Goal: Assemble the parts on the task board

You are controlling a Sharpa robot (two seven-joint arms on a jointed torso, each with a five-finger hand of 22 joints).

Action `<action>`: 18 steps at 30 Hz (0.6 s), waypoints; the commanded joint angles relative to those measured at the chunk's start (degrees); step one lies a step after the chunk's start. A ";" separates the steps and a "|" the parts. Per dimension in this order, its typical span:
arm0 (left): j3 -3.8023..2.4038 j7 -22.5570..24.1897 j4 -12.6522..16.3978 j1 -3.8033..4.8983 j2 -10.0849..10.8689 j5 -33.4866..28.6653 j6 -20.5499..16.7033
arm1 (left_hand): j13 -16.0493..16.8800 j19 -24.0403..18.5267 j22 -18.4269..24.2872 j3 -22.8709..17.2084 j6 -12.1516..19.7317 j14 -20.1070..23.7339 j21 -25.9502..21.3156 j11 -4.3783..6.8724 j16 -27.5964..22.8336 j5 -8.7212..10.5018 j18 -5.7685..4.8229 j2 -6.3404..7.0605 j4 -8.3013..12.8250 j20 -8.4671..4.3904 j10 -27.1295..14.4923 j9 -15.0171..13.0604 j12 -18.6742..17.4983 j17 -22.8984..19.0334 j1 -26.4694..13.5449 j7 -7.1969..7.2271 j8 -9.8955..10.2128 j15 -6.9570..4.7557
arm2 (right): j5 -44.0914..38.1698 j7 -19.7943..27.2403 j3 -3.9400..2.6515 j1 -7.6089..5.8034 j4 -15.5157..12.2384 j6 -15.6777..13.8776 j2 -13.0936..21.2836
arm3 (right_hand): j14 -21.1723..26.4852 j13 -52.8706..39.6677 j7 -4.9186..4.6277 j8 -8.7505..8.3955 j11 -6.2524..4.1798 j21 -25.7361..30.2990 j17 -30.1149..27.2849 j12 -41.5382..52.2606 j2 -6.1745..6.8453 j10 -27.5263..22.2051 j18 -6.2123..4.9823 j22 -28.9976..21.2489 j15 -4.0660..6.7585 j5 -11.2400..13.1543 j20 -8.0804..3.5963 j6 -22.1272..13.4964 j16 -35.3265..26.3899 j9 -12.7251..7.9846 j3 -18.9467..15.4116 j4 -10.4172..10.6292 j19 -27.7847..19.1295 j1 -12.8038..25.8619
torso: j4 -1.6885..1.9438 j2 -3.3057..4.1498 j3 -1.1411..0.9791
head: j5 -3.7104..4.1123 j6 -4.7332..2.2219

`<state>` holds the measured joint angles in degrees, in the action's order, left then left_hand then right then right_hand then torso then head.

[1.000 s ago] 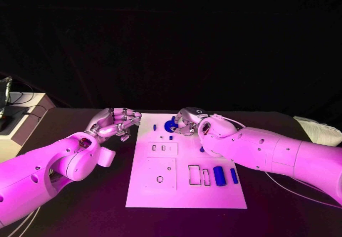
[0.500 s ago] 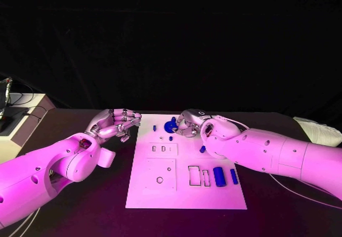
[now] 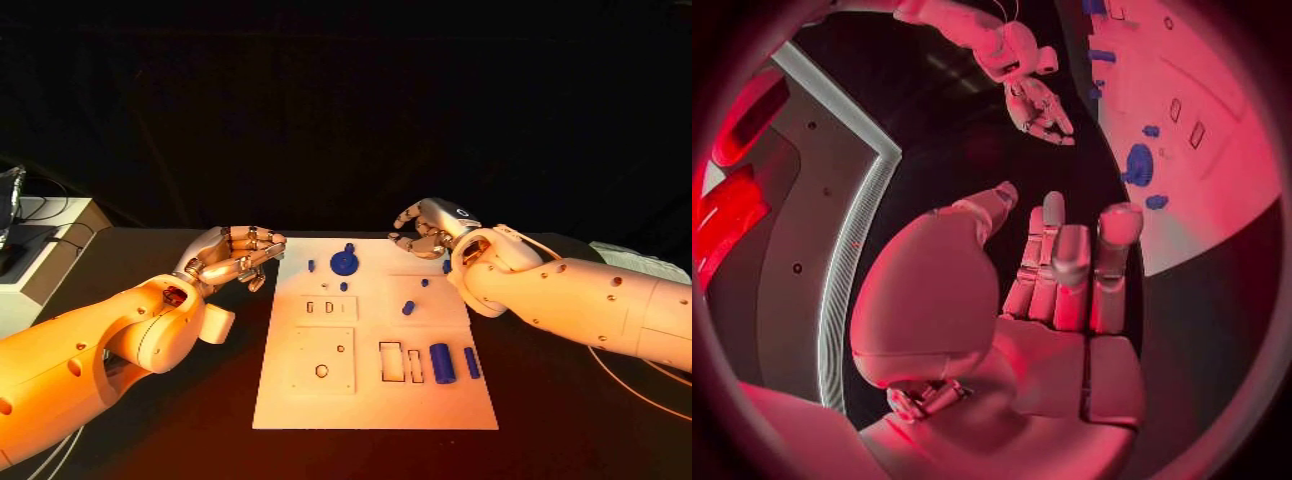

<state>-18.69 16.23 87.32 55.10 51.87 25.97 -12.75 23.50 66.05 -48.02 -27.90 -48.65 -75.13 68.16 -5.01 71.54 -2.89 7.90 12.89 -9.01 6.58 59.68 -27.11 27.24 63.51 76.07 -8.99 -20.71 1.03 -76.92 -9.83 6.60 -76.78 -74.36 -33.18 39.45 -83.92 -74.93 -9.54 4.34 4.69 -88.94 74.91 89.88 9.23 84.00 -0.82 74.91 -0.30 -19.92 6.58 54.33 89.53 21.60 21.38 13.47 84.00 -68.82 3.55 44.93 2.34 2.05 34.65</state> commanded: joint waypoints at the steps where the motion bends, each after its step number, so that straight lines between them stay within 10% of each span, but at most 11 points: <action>1: -0.04 1.39 -0.35 -0.03 -0.23 -0.86 -0.95 | -0.04 -1.12 1.30 0.16 0.51 0.98 -0.83 -0.02 -0.90 0.00 0.61 -0.06 0.17 0.07 -0.71 -0.05 0.16 -1.17 0.40 -0.16 -0.12 0.11 | 13.26 7.61 -0.01 -0.48 0.27 0.99 2.14 | -5.87 -15.07 -0.15 -0.21 0.20 0.42 14.17 0.12 1.63 6.00 0.34 13.67 -0.41 2.78 0.09 -0.34 0.25 -0.03 0.63 -2.57 4.98 -2.78 | -0.52 -0.46 -0.17 | -0.04 0.13; 9: -0.03 1.56 -0.96 -0.19 -0.51 -0.98 -0.82 | -0.13 -1.67 1.83 0.15 0.81 1.62 -1.24 -0.10 -1.43 0.00 0.70 0.04 0.37 0.17 -1.16 -0.04 0.20 -1.83 0.71 -0.20 -0.10 0.20 | 14.95 16.05 0.02 -0.85 2.58 11.84 6.86 | -5.91 -15.07 0.03 -0.04 0.10 0.45 14.34 0.12 4.42 6.00 0.34 13.69 -0.12 4.47 -0.06 0.09 0.29 0.02 2.51 -8.70 4.96 -9.62 | -1.01 -0.67 -0.57 | 0.66 0.49; 18: -0.03 1.64 -1.17 -0.23 -1.29 -1.00 -0.50 | -0.19 -2.22 2.57 0.14 0.96 1.96 -1.70 -0.08 -1.71 0.00 0.85 0.13 0.53 0.22 -1.51 -0.01 0.20 -2.22 0.92 -0.05 -0.07 0.22 | 8.30 17.84 0.46 -0.18 5.85 14.46 8.55 | -5.90 -15.07 -0.08 -0.50 0.12 0.63 14.32 0.12 5.38 6.00 0.29 13.54 -0.18 3.97 -0.13 -0.82 0.28 -0.23 2.19 -9.68 4.84 -10.24 | -1.09 -0.70 -0.84 | 0.88 1.00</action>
<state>-18.68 16.87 86.12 54.87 50.75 25.44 -13.47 23.36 64.06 -45.51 -27.74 -48.09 -73.59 66.66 -5.02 70.06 -2.89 7.91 13.16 -8.85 6.76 58.45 -27.10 27.24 61.30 76.34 -9.13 -20.71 1.34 -65.50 5.03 6.99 -77.21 -68.86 -22.05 48.06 -83.92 -74.92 -9.63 4.12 4.69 -88.49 74.90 89.88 14.48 84.00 -0.82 74.95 -0.30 -15.97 6.58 53.81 89.53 21.42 23.65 3.95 84.00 -78.73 2.49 44.27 1.64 2.86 35.40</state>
